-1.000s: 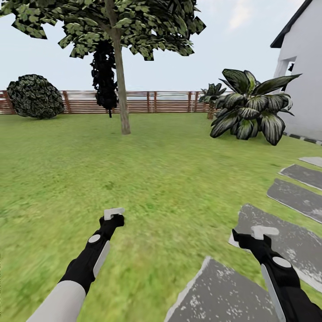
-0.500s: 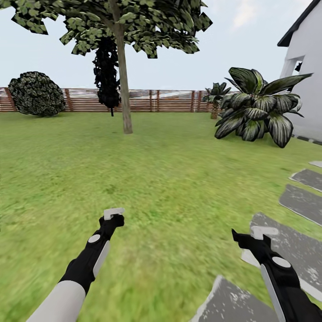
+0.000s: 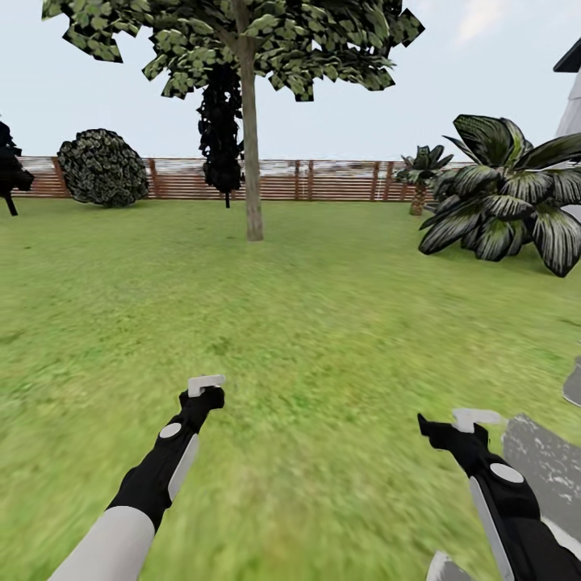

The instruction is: In the garden, pick up the pesticide atomizer on the floor and spray pesticide onto both trees until each tree trunk is fully covered.

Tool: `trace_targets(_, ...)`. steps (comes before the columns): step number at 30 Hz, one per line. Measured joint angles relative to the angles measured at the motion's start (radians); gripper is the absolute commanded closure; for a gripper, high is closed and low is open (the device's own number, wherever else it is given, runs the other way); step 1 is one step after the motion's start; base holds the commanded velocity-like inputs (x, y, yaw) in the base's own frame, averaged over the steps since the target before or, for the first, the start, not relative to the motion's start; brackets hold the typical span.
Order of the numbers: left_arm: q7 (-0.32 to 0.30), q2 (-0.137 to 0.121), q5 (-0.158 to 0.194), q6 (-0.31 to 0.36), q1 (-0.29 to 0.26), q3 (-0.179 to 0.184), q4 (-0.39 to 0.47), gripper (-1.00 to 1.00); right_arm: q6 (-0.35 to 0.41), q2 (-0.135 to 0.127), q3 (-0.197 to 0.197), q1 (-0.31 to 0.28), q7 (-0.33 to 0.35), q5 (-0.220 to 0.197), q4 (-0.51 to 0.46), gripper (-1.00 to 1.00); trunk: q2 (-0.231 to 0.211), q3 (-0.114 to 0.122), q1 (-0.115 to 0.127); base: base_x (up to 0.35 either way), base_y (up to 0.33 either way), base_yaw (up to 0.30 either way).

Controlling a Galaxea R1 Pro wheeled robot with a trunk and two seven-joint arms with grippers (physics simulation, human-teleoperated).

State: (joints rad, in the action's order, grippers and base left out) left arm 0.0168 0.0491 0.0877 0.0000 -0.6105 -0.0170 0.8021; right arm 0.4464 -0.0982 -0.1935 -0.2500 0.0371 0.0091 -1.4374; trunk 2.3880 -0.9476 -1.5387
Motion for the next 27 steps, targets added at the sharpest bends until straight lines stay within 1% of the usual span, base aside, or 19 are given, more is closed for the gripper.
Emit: trace_targets(27,0.0,-0.001,0.0,0.001,0.0,-0.001,0.0,1.0,0.0,0.0,0.002,0.0,0.001,0.003,0.0,-1.0,0.0,0.0,0.0,0.327,0.072,0.002)
